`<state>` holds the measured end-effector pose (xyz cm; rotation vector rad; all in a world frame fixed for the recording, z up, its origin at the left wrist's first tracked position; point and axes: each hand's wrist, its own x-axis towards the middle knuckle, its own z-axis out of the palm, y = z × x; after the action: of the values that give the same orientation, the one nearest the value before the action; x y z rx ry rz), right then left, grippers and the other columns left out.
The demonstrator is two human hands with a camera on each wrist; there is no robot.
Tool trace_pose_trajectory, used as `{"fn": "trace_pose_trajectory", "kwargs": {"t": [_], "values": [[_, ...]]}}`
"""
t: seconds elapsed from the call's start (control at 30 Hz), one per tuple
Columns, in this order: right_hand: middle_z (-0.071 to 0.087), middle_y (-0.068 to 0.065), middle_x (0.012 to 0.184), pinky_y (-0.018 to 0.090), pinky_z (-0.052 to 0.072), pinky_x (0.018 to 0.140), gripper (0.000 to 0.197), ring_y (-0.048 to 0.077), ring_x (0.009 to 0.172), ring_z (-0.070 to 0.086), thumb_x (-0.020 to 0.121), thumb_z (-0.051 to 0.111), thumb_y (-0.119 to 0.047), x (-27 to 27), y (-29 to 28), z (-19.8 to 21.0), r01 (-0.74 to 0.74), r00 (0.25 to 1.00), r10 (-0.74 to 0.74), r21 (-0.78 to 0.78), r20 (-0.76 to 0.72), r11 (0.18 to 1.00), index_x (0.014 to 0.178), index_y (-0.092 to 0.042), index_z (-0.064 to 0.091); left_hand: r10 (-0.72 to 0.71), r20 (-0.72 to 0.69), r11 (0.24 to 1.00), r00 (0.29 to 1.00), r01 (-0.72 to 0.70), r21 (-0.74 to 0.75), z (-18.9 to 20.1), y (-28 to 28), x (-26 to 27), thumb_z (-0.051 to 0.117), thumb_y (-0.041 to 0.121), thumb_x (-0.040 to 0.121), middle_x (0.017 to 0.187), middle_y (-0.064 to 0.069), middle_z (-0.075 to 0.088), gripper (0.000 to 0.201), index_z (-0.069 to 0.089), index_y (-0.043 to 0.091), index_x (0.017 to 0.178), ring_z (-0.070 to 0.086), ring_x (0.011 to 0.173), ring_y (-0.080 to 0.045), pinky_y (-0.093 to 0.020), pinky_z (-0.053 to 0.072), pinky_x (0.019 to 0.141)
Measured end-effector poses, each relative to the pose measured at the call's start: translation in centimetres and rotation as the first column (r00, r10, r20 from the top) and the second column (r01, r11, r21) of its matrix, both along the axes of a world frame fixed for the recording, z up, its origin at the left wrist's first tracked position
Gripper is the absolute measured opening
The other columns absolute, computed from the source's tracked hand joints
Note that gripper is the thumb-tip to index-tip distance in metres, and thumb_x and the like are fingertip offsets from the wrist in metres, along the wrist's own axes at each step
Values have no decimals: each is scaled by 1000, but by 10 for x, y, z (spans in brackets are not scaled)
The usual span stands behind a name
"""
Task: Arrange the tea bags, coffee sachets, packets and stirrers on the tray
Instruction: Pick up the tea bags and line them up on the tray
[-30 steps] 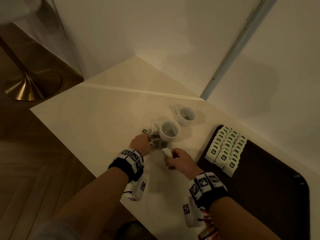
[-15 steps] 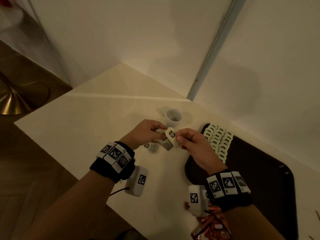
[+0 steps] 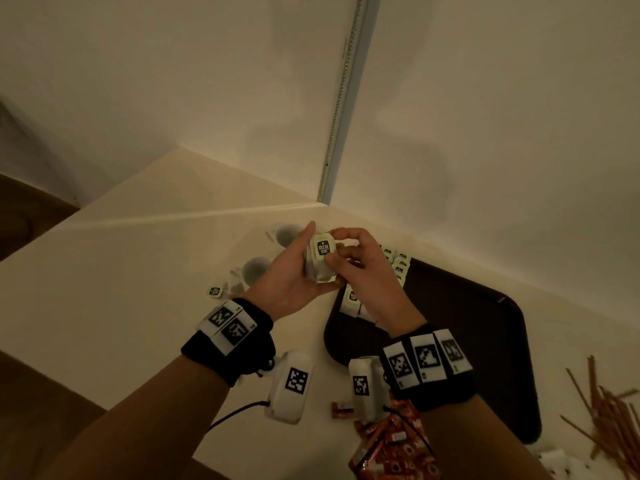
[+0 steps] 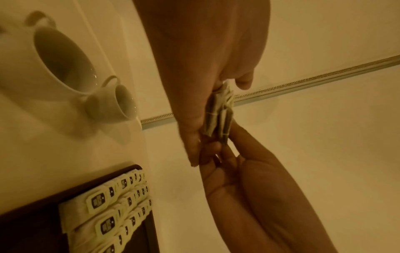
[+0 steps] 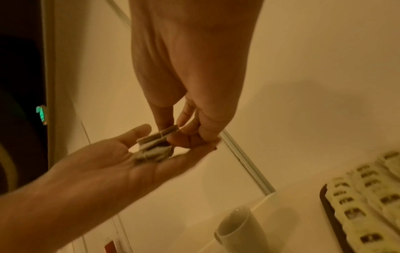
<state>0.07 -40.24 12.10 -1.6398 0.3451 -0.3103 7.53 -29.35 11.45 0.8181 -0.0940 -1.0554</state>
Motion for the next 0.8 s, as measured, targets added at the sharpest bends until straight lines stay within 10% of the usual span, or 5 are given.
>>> {"fn": "trace_pose_trajectory", "kwargs": {"t": [0.3,0.63,0.8], "values": [[51,-3,87,17,51,67,22,4,75,57,85,66,-10,-5,-30,4,91,990,-25,-505,137,858,102,-23,64,-34,-54,999,998,35,9,2,-15,1,28,52,98,132,-17,57,59,53,9,128,57,119,-29,-49,49,95],[63,-8,79,14,44,57,13,2,74,57,88,63,-13,-7,-54,49,37,993,36,-591,111,806,99,-19,69,16,380,994,925,-54,90,15,-24,0,64,16,83,83,4,71,10,61,19,93,68,80,-10,-26,57,64],[62,-13,73,7,38,57,11,4,67,56,86,67,-17,-9,-48,65,10,987,105,-695,122,719,93,-20,74,97,503,995,859,-92,-35,18,-27,-3,71,32,70,77,7,70,32,61,17,96,68,76,-9,-21,52,57]]}}
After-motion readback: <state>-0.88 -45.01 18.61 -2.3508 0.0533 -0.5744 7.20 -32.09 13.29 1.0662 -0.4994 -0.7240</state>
